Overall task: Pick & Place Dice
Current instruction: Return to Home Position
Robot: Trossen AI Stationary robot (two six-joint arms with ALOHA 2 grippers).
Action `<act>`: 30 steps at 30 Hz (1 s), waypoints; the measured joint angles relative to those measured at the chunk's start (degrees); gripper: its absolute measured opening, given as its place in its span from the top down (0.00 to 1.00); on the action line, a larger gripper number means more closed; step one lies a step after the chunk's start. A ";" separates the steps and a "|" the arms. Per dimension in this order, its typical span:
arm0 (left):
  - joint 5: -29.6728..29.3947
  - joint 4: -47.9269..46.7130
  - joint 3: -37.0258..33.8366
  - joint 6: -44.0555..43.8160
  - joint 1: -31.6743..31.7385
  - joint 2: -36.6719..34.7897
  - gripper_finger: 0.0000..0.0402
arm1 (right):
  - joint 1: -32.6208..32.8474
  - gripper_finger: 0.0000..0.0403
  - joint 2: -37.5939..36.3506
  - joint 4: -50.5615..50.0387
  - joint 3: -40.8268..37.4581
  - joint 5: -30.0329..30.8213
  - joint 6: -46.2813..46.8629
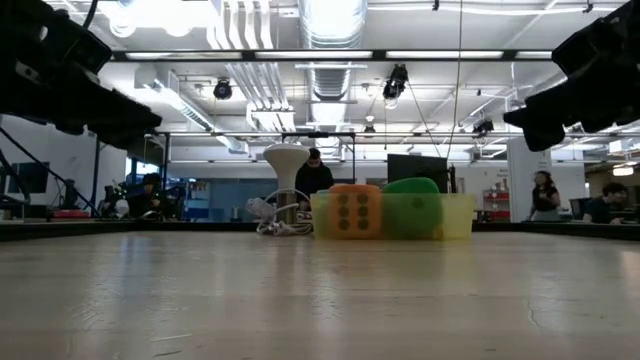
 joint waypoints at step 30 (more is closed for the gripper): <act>-0.22 -5.46 -0.07 -4.63 0.02 0.06 0.69 | 0.00 0.56 0.09 -2.04 0.00 0.06 -0.25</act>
